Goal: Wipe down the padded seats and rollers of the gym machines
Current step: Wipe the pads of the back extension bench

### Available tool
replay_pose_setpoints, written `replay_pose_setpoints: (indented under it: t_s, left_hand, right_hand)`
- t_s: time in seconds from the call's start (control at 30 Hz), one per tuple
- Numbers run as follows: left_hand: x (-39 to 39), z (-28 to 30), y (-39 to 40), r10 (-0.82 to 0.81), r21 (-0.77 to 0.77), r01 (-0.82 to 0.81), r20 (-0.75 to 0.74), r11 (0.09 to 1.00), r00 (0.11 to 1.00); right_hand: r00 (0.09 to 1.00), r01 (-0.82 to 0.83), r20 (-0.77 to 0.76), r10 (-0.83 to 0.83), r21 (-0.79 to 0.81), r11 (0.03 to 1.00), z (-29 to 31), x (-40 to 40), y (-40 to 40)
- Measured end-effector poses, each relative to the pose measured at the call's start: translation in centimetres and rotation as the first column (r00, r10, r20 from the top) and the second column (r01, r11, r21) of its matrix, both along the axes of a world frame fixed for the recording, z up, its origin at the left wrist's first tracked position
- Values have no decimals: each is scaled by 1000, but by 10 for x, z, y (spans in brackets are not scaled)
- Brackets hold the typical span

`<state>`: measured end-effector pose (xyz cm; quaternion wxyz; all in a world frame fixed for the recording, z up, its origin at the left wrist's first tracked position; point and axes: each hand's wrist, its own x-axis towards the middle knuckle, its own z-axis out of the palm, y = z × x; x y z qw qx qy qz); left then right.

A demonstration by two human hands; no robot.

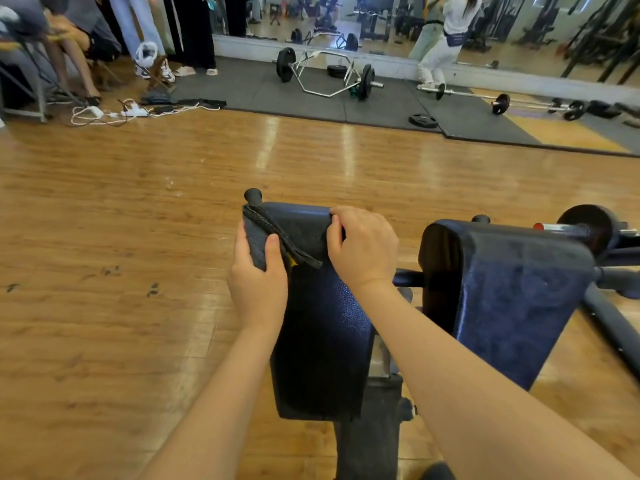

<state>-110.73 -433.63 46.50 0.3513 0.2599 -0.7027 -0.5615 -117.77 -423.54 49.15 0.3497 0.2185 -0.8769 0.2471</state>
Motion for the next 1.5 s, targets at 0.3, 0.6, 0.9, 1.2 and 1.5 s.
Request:
replay_pose_setpoints:
  t_s: [0.3, 0.6, 0.9, 1.2, 1.5]
  left_hand:
    - [44, -47, 3, -169, 107, 155, 134, 982, 977]
    - [-12, 34, -34, -92, 160, 76, 93, 984, 991]
    - [-17, 26, -24, -141, 132, 136, 34, 982, 989]
    - [28, -16, 2, -115, 252, 77, 138, 965, 984]
    - [39, -29, -26, -100, 524, 57, 55, 850, 993]
  right_hand:
    - [1000, -7, -4, 7, 9, 1000, 1, 0, -1]
    - [999, -29, -18, 30, 36, 999, 0, -4, 1]
    - [999, -32, -22, 33, 56, 998, -4, -6, 2]
    - [998, -27, -56, 29, 27, 999, -4, -5, 1]
    - [997, -5, -79, 7, 31, 1000, -6, -4, 1]
